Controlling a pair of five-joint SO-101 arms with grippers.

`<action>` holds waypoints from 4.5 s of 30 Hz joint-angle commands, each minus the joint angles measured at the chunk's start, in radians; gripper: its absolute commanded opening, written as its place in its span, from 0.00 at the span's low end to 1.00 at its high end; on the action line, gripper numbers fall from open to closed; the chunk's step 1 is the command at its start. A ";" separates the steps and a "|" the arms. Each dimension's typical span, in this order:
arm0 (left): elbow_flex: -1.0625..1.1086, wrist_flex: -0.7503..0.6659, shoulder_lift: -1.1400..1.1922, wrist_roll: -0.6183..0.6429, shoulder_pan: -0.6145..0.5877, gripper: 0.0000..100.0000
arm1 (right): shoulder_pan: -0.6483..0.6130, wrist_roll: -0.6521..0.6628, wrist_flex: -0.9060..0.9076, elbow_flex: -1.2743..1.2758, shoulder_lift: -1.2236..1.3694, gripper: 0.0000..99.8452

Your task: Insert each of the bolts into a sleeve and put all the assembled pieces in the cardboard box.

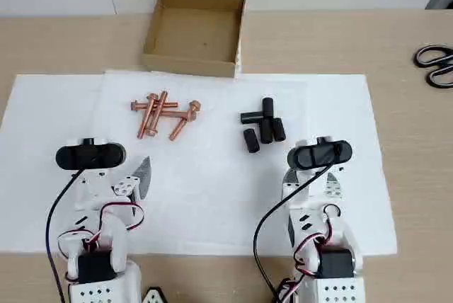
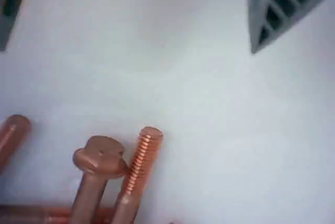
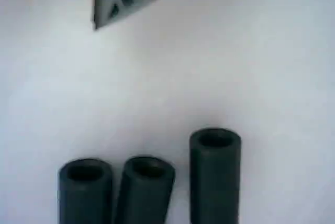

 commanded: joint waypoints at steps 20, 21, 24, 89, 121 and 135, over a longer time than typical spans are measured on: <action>-0.004 0.003 -0.014 -0.003 -0.003 0.28 | 0.002 0.008 0.005 0.008 -0.013 0.20; -0.004 0.003 -0.014 -0.003 -0.003 0.28 | 0.002 0.008 0.005 0.008 -0.013 0.20; -0.004 0.003 -0.014 -0.003 -0.003 0.28 | 0.002 0.008 0.005 0.008 -0.013 0.20; -1.058 0.431 0.964 -0.003 -0.150 0.28 | -0.016 0.161 0.697 -1.462 1.241 0.20; -1.015 0.425 0.924 -0.002 -0.155 0.28 | -0.329 0.112 0.403 -1.711 1.998 0.20; -1.007 0.425 0.924 -0.002 -0.155 0.28 | -0.326 0.110 0.357 -1.711 2.121 0.20</action>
